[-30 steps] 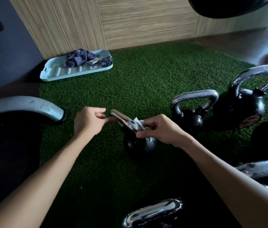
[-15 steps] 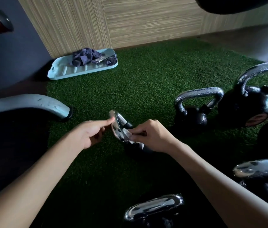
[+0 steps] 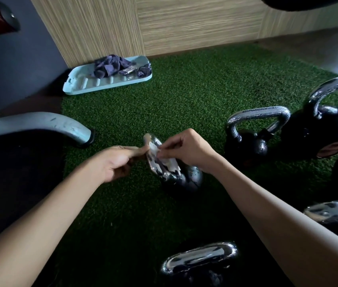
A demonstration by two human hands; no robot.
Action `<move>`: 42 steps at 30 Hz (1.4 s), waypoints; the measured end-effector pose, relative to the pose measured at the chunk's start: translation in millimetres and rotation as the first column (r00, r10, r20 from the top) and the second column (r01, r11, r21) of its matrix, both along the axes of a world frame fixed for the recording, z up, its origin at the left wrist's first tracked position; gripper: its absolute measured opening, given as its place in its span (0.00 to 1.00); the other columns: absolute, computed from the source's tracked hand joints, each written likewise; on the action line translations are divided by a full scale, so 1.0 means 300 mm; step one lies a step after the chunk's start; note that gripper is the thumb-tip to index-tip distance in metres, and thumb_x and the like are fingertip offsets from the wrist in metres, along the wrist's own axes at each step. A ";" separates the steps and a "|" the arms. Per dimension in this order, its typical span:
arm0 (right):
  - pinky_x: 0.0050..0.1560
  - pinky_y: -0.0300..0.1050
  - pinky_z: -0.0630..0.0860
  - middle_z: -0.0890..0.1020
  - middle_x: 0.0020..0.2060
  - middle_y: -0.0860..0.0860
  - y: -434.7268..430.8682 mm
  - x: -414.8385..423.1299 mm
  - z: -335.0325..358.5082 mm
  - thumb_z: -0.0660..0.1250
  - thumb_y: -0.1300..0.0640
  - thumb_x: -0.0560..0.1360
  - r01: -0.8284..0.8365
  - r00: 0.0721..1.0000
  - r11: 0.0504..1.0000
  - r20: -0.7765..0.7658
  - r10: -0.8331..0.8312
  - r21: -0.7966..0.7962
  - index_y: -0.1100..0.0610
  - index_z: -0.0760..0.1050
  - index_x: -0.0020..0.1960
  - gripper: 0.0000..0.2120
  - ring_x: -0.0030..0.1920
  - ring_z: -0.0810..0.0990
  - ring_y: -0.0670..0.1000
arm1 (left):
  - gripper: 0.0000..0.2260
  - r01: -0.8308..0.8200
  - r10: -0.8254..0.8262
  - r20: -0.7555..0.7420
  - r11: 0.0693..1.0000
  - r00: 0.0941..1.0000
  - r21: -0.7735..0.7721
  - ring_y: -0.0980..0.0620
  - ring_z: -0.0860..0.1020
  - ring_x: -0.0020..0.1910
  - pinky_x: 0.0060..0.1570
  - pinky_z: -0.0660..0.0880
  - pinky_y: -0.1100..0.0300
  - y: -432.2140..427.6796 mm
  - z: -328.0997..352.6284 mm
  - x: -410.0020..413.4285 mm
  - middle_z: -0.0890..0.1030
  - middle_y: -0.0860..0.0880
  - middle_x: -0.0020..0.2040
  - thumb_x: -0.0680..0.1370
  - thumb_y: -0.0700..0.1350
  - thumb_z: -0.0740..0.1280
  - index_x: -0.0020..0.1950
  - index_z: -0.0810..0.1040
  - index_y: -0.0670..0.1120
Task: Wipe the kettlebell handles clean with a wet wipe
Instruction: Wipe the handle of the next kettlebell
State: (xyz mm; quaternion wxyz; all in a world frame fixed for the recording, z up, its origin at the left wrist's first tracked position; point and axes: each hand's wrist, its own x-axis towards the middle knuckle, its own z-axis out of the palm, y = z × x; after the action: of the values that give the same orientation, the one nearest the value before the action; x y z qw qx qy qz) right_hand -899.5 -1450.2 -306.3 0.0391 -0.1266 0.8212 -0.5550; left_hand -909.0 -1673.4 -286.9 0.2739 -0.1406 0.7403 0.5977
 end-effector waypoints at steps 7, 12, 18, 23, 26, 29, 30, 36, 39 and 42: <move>0.42 0.41 0.78 0.88 0.40 0.49 -0.022 -0.082 -0.012 0.81 0.57 0.68 -0.021 0.999 0.998 0.040 0.023 -0.054 0.54 0.87 0.50 0.11 0.39 0.84 0.48 | 0.17 0.010 -0.011 -0.011 0.998 1.000 -0.064 0.57 0.62 0.27 0.20 0.59 0.64 -0.004 0.006 -0.003 0.78 0.49 0.41 0.63 0.54 0.78 0.49 0.87 0.49; 0.33 0.36 0.70 0.88 0.39 0.48 -0.038 -0.148 -0.015 0.81 0.51 0.68 0.033 0.998 0.999 0.047 -0.034 0.013 0.50 0.87 0.49 0.11 0.33 0.78 0.43 | 0.15 0.044 -0.045 -0.021 0.998 0.999 -0.034 0.55 0.76 0.45 0.40 0.68 0.59 -0.005 0.015 0.001 0.87 0.50 0.49 0.62 0.52 0.77 0.47 0.88 0.49; 0.44 0.41 0.81 0.88 0.43 0.48 -0.058 -0.222 -0.055 0.81 0.52 0.68 0.043 0.992 0.998 0.118 -0.037 -0.047 0.51 0.87 0.50 0.11 0.41 0.85 0.47 | 0.32 0.105 -0.106 -0.021 0.994 0.994 -0.036 0.41 0.67 0.76 0.75 0.59 0.41 -0.032 0.005 -0.031 0.77 0.42 0.71 0.50 0.59 0.85 0.51 0.87 0.49; 0.46 0.41 0.80 0.88 0.42 0.44 -0.080 -0.250 -0.063 0.80 0.50 0.69 0.023 0.997 1.000 0.067 -0.024 0.021 0.47 0.87 0.50 0.10 0.41 0.84 0.44 | 0.31 0.127 -0.129 -0.032 0.991 0.991 -0.045 0.46 0.65 0.77 0.77 0.54 0.42 -0.056 -0.003 -0.027 0.79 0.45 0.69 0.57 0.58 0.83 0.56 0.86 0.46; 0.41 0.35 0.77 0.87 0.42 0.44 -0.102 -0.288 -0.084 0.80 0.49 0.69 0.065 0.998 0.989 -0.007 -0.065 0.134 0.50 0.87 0.50 0.11 0.38 0.81 0.41 | 0.21 0.119 -0.119 -0.007 0.993 0.993 -0.005 0.50 0.71 0.69 0.65 0.69 0.56 -0.063 0.000 -0.023 0.78 0.43 0.70 0.65 0.52 0.76 0.55 0.84 0.45; 0.31 0.24 0.69 0.87 0.42 0.46 -0.057 -0.267 -0.131 0.80 0.52 0.70 0.092 0.996 0.948 -0.018 -0.090 0.304 0.53 0.87 0.51 0.11 0.33 0.76 0.35 | 0.32 0.130 -0.130 -0.009 0.991 0.991 -0.043 0.42 0.61 0.79 0.77 0.50 0.42 -0.083 -0.002 -0.027 0.79 0.43 0.69 0.59 0.57 0.82 0.59 0.85 0.44; 0.31 0.23 0.68 0.88 0.43 0.47 -0.043 -0.258 -0.145 0.80 0.53 0.70 0.105 0.994 0.946 -0.008 -0.108 0.307 0.54 0.87 0.51 0.11 0.34 0.76 0.34 | 0.37 0.141 -0.143 -0.022 0.988 0.989 -0.063 0.42 0.62 0.78 0.77 0.50 0.41 -0.087 0.000 -0.028 0.80 0.44 0.68 0.54 0.60 0.84 0.59 0.85 0.45; 0.33 0.23 0.70 0.84 0.39 0.44 -0.067 -0.240 -0.117 0.80 0.54 0.70 0.147 0.988 0.950 -0.093 -0.126 0.274 0.55 0.87 0.50 0.10 0.33 0.76 0.34 | 0.28 0.116 -0.118 -0.013 0.986 0.993 -0.124 0.38 0.59 0.79 0.35 0.75 0.67 -0.043 0.043 -0.033 0.71 0.36 0.74 0.69 0.48 0.77 0.67 0.79 0.40; 0.42 0.32 0.78 0.87 0.43 0.46 -0.020 -0.222 -0.125 0.80 0.54 0.71 0.140 0.988 0.902 -0.003 -0.152 0.409 0.55 0.87 0.52 0.11 0.38 0.80 0.39 | 0.28 0.132 -0.132 0.013 0.972 0.991 -0.196 0.44 0.76 0.66 0.56 0.78 0.60 -0.020 0.070 -0.058 0.76 0.43 0.70 0.70 0.48 0.78 0.67 0.79 0.40; 0.39 0.32 0.77 0.88 0.46 0.47 0.041 -0.203 -0.108 0.80 0.53 0.71 0.183 0.966 0.856 0.073 -0.247 0.484 0.54 0.87 0.52 0.11 0.40 0.80 0.39 | 0.18 0.145 -0.122 0.095 0.944 0.988 -0.298 0.59 0.67 0.33 0.22 0.66 0.69 0.005 0.112 -0.108 0.80 0.47 0.51 0.68 0.48 0.79 0.55 0.84 0.42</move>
State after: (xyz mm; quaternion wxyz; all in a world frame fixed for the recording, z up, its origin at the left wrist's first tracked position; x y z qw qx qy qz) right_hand -960.4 -1437.9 -338.9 0.0609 0.0166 0.9362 -0.3458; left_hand -941.5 -1671.9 -253.5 0.3164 -0.1528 0.8203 0.4512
